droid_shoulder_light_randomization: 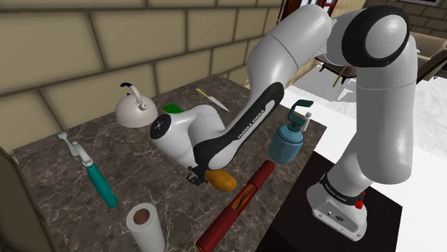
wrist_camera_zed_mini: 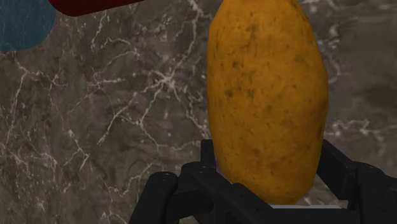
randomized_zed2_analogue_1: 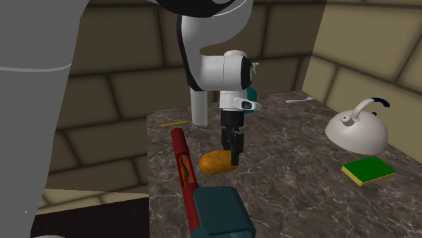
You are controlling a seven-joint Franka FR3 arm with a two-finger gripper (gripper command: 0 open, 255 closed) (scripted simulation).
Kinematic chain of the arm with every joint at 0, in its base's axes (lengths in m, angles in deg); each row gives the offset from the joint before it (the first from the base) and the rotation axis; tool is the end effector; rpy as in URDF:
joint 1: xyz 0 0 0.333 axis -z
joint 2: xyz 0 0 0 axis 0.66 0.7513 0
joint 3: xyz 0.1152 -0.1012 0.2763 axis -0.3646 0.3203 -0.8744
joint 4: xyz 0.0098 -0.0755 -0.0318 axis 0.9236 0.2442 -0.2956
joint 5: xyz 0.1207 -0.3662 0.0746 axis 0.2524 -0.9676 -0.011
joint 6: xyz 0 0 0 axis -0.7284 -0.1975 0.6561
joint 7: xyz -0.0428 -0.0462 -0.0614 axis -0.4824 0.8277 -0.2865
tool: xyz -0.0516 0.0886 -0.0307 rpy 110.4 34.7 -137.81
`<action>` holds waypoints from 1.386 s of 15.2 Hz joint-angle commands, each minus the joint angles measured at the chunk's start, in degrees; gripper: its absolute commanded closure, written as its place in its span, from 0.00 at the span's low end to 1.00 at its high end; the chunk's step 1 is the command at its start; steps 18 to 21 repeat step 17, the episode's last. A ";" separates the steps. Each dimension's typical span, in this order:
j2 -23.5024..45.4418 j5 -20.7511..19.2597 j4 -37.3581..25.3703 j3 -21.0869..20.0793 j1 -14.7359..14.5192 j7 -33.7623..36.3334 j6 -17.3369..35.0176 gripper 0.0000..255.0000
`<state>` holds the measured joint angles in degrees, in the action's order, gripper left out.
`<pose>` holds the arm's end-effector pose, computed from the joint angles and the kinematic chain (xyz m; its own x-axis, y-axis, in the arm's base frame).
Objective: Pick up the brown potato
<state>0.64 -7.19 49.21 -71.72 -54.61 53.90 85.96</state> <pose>0.3886 0.3735 0.1990 0.9885 0.0020 -0.1511 0.0744 -0.8768 0.4750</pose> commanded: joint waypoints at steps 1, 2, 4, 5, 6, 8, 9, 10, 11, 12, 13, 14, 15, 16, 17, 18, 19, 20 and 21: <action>-0.65 0.46 0.22 -0.29 0.22 -0.35 -0.38 1.00; -1.28 0.86 0.24 -0.55 0.40 -0.68 -0.83 1.00; -2.52 1.66 0.25 -1.04 0.74 -1.33 -1.74 1.00; -3.13 2.06 0.23 -1.27 0.91 -1.66 -2.20 1.00; -3.74 2.46 0.20 -1.50 1.07 -2.00 -2.67 1.00; -4.93 3.24 0.11 -1.95 1.39 -2.67 -3.62 1.00; -5.52 3.63 0.05 -2.16 1.54 -3.01 -4.10 1.00; -6.11 4.02 -0.03 -2.37 1.69 -3.34 -4.59 1.00; -6.69 4.40 -0.12 -2.57 1.83 -3.68 -5.09 1.00; -7.26 4.78 -0.23 -2.76 1.97 -4.02 -5.59 1.00; -7.83 5.16 -0.34 -2.95 2.11 -4.36 -6.09 1.00; -8.39 5.53 -0.47 -3.13 2.24 -4.70 -6.60 1.00; -8.94 5.89 -0.62 -3.30 2.36 -5.04 -7.12 1.00; -9.02 5.95 -0.63 -3.33 2.38 -5.09 -7.19 1.00; -9.02 5.95 -0.64 -3.32 2.38 -5.09 -7.20 1.00; -9.02 5.95 -0.64 -3.32 2.38 -5.09 -7.20 1.00; -9.02 5.95 -0.64 -3.32 2.38 -5.09 -7.20 1.00; -9.02 5.95 -0.64 -3.32 2.38 -5.09 -7.20 1.00; -9.02 5.95 -0.64 -3.32 2.38 -5.09 -7.20 1.00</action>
